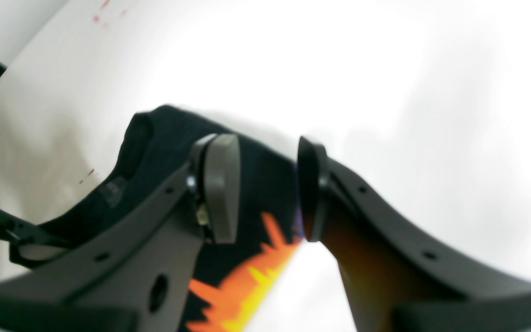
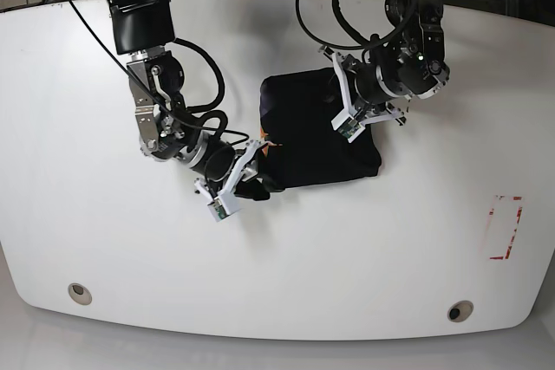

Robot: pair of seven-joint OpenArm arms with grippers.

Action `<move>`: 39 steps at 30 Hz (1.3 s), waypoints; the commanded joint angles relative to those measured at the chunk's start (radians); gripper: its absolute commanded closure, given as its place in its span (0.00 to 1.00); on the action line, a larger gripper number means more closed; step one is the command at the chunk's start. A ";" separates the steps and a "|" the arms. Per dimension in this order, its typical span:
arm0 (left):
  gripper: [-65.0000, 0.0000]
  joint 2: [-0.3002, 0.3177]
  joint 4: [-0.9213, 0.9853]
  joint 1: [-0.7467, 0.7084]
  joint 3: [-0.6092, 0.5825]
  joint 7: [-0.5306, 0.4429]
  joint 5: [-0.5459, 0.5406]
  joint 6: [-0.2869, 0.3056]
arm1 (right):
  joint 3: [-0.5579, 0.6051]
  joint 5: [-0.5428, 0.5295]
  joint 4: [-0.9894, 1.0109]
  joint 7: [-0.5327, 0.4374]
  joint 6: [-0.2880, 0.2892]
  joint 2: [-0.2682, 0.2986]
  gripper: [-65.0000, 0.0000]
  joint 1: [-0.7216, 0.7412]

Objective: Layout the t-shirt on the table in an organized manner, then fold the t-shirt properly
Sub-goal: 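Fold the bundle over again with both grippers into a compact square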

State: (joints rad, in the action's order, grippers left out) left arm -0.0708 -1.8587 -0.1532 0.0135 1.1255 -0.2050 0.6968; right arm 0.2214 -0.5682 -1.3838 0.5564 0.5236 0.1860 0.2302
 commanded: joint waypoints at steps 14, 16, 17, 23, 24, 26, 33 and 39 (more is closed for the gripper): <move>0.77 0.024 0.132 0.024 -0.005 -0.020 -0.017 0.001 | 0.161 -0.016 0.307 -0.368 0.003 0.033 0.70 0.016; 0.77 0.030 0.139 0.030 -0.005 -0.020 -0.017 0.001 | 0.161 -0.016 0.327 -0.396 0.003 0.053 0.70 0.001; 0.77 0.035 0.141 0.033 -0.005 -0.020 -0.017 0.001 | 0.160 -0.016 0.330 -0.404 0.007 0.060 0.70 -0.007; 0.77 0.059 0.147 0.057 -0.008 -0.045 -0.015 0.001 | 0.155 -0.017 0.330 -0.451 0.011 0.140 0.70 -0.067; 0.77 0.065 0.152 0.066 -0.016 -0.051 -0.012 0.001 | 0.155 -0.019 0.329 -0.462 0.011 0.154 0.70 -0.082; 0.77 0.090 0.175 0.088 -0.050 -0.054 -0.015 0.001 | 0.155 -0.022 0.326 -0.490 0.011 0.178 0.70 -0.114; 0.77 0.116 0.313 0.229 -0.175 -0.071 -0.017 0.001 | 0.083 -0.020 0.303 -0.543 0.005 0.212 0.70 -0.254; 0.77 0.124 0.453 0.335 -0.255 -0.172 -0.012 0.001 | -0.021 -0.019 0.195 -0.542 0.003 0.211 0.70 -0.378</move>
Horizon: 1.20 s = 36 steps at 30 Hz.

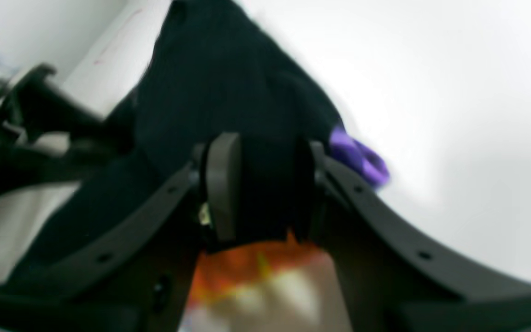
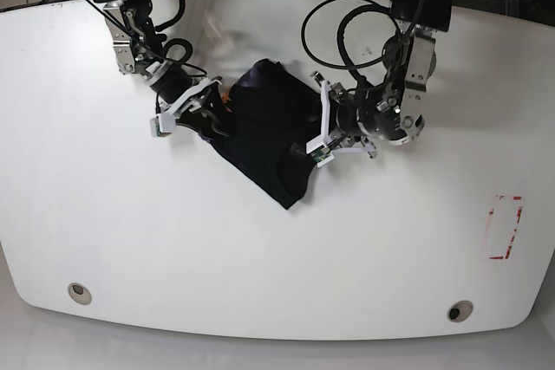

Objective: Layout the t-shirt on the table in an organized manner, then fold the t-shirt properly
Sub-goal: 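Fold the bundle over again with both grippers into a compact square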

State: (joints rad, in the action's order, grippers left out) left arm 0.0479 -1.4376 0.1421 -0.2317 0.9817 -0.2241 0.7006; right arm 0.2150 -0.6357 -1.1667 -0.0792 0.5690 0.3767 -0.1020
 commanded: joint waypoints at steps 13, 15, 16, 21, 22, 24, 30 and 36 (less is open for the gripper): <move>0.77 0.020 0.110 0.224 -0.021 -0.059 0.001 -0.002 | -0.104 0.049 -0.348 0.253 -0.045 0.018 0.70 -0.155; 0.77 0.019 0.082 0.235 -0.021 -0.059 0.001 -0.002 | -0.116 0.049 -0.398 0.298 -0.047 0.018 0.70 -0.150; 0.77 0.019 0.064 0.238 -0.021 -0.057 0.001 -0.002 | -0.122 0.049 -0.424 0.322 -0.047 0.017 0.70 -0.146; 0.77 0.016 -0.042 0.235 -0.021 -0.056 0.001 -0.002 | -0.154 0.049 -0.514 0.408 -0.085 -0.022 0.70 -0.115; 0.77 0.011 -0.061 0.228 -0.021 -0.056 0.001 -0.002 | -0.162 0.049 -0.523 0.425 -0.091 -0.028 0.70 -0.107; 0.77 -0.004 -0.094 0.205 -0.021 -0.056 0.005 -0.002 | -0.167 0.049 -0.533 0.448 -0.094 -0.037 0.70 -0.086; 0.77 -0.053 -0.200 0.087 -0.021 -0.056 0.009 -0.002 | -0.164 0.050 -0.506 0.487 -0.094 -0.046 0.70 0.011; 0.77 -0.108 -0.208 -0.019 -0.021 -0.059 0.022 -0.002 | -0.150 0.050 -0.414 0.483 -0.094 -0.057 0.70 0.081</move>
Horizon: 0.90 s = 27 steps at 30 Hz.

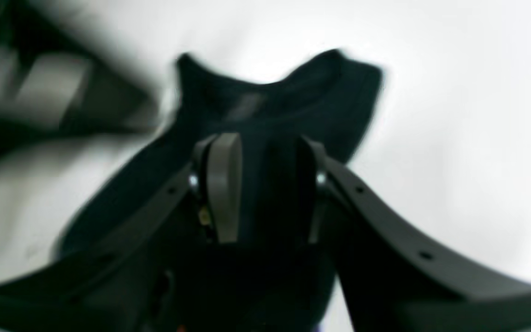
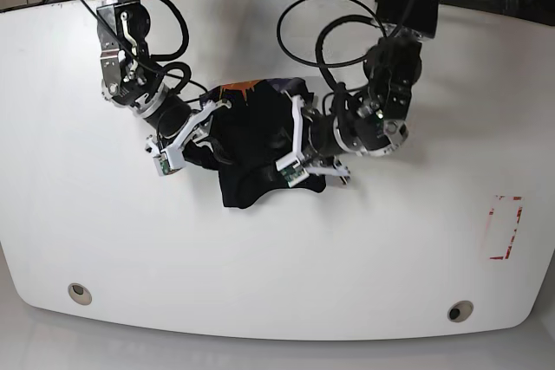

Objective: Layout the t-shirt on the table in an organized manner, then fold the t-shirt properly
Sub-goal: 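Fold the bundle over again with both grippers into a compact square, then release the right gripper and grasp the folded bundle with the left gripper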

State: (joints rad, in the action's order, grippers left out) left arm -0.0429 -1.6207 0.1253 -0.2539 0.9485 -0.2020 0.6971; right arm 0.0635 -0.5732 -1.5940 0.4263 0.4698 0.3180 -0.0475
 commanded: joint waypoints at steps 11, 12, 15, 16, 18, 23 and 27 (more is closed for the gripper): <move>0.77 -0.044 -0.020 -0.126 0.003 -0.041 0.059 0.001 | 0.003 -0.011 0.205 -0.027 0.010 0.005 0.70 0.085; 0.77 -0.033 -0.019 -0.134 0.003 -0.049 0.059 0.001 | 0.003 -0.011 0.217 -0.027 0.011 0.005 0.70 0.087; 0.77 0.005 -0.017 -0.157 0.003 -0.087 0.057 0.001 | 0.005 -0.011 0.258 -0.040 0.011 0.002 0.70 0.087; 0.77 0.019 -0.011 -0.164 0.003 -0.102 0.057 0.001 | 0.008 -0.011 0.275 -0.060 0.011 0.002 0.70 0.085; 0.77 0.042 0.007 -0.171 0.003 -0.122 0.054 0.001 | 0.008 -0.011 0.303 -0.105 0.011 0.002 0.70 0.082; 0.77 0.079 0.056 -0.169 0.003 -0.133 0.052 0.001 | 0.009 -0.011 0.355 -0.163 0.011 0.000 0.70 0.079; 0.77 0.102 0.061 -0.168 0.003 -0.133 0.051 0.001 | 0.009 -0.011 0.349 -0.163 0.011 0.000 0.70 0.079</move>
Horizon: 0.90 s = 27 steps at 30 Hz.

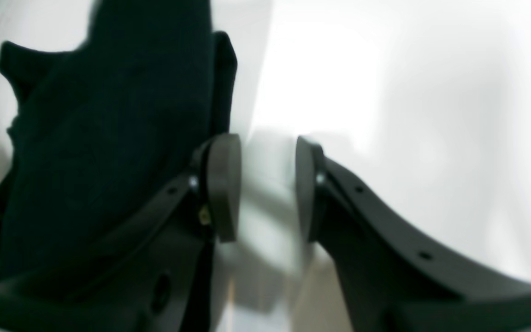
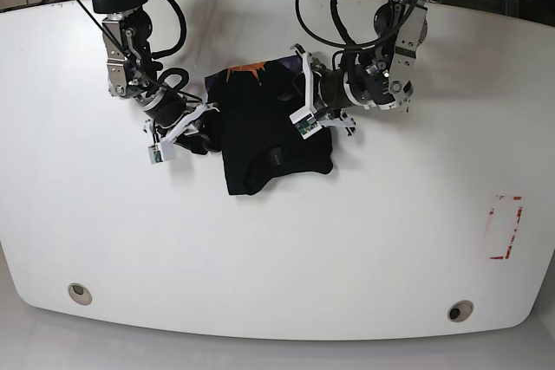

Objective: Layout the t-shirt on the table in an organized manner, then fold the t-shirt properly
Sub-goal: 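Release the right gripper and grasp the folded bundle with the left gripper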

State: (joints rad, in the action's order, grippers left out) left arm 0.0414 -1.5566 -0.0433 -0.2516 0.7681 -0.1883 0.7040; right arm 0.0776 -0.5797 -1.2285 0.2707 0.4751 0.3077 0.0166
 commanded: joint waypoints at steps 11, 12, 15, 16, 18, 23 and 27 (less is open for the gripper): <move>0.77 0.021 -0.207 0.056 0.001 0.100 0.036 -0.006 | -0.012 -0.006 -0.192 -0.001 0.000 0.020 0.70 -0.023; 0.77 0.019 -0.224 0.066 0.001 0.109 0.036 -0.006 | -0.012 -0.006 -0.208 0.006 0.000 0.026 0.70 -0.025; 0.77 -0.001 -0.270 0.102 0.011 0.120 0.036 -0.006 | -0.025 -0.006 -0.284 0.058 0.000 0.051 0.70 -0.047; 0.77 -0.018 -0.273 0.112 0.019 0.120 0.037 -0.006 | -0.042 -0.007 -0.311 0.081 0.000 0.052 0.70 -0.051; 0.77 -0.051 -0.273 0.132 0.044 0.120 0.040 -0.006 | -0.077 -0.007 -0.354 0.120 0.000 0.052 0.70 -0.054; 0.77 -0.127 -0.259 0.179 0.064 0.118 0.046 -0.006 | -0.174 -0.007 -0.439 0.175 0.000 0.052 0.70 -0.089; 0.77 -0.177 -0.207 0.194 0.057 0.109 0.046 -0.008 | -0.226 -0.007 -0.472 0.180 0.000 0.052 0.70 -0.097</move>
State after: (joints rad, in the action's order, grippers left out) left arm -0.1062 -1.7782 0.1314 -0.1890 0.9009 -0.1310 0.6971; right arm -0.1337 -0.5724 -1.6737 0.4683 0.4706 0.3496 -0.0921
